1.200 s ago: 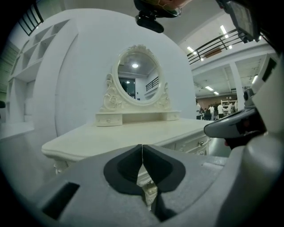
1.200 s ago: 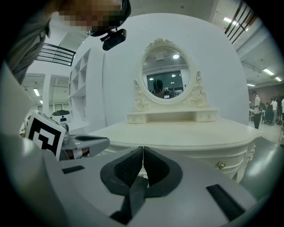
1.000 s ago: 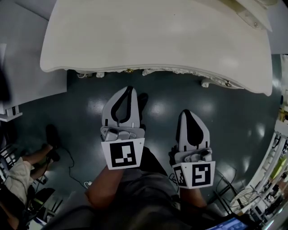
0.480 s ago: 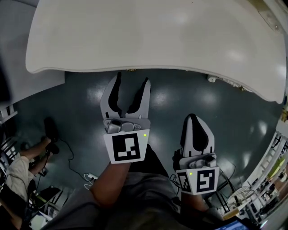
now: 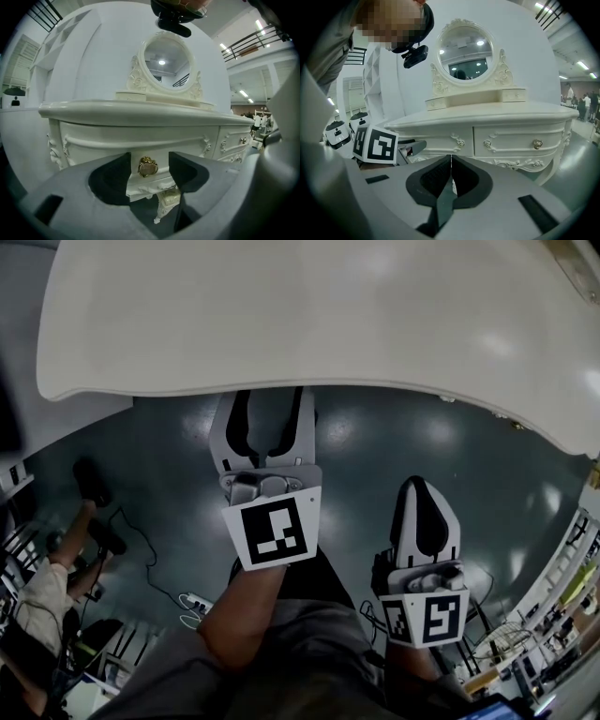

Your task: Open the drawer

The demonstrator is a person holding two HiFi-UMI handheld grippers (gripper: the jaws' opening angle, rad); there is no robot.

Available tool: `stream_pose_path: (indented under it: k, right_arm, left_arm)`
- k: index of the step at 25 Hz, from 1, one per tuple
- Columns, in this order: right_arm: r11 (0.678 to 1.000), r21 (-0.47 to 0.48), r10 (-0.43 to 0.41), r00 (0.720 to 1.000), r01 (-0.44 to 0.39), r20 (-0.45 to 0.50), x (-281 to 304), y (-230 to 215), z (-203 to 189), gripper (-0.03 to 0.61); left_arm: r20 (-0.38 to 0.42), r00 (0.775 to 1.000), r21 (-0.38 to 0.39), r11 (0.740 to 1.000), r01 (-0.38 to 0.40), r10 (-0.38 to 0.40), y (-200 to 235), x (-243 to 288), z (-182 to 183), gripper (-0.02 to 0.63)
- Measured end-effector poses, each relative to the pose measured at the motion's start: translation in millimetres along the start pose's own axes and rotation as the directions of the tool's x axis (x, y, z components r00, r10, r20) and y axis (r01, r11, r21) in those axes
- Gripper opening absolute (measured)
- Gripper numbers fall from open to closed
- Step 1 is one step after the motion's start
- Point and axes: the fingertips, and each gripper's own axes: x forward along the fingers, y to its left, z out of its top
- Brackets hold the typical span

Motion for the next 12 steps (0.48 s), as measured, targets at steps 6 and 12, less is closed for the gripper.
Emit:
stream_pose_path:
  k: [6,12]
  right_arm:
    - [1.000,0.003,-0.003,1.000,0.003,-0.009,1,-1,-5,0.015]
    - [1.000,0.004,-0.004,1.000,0.004,-0.013,9,-8,-6,0.015]
  left_arm:
    - [-0.035,0.999,0.010,0.999,-0.030,0.031,1,-1,-10,0.256]
    - [-0.070,0.993,0.025,0.996,-0.088,0.090,3,8,-16,0.150]
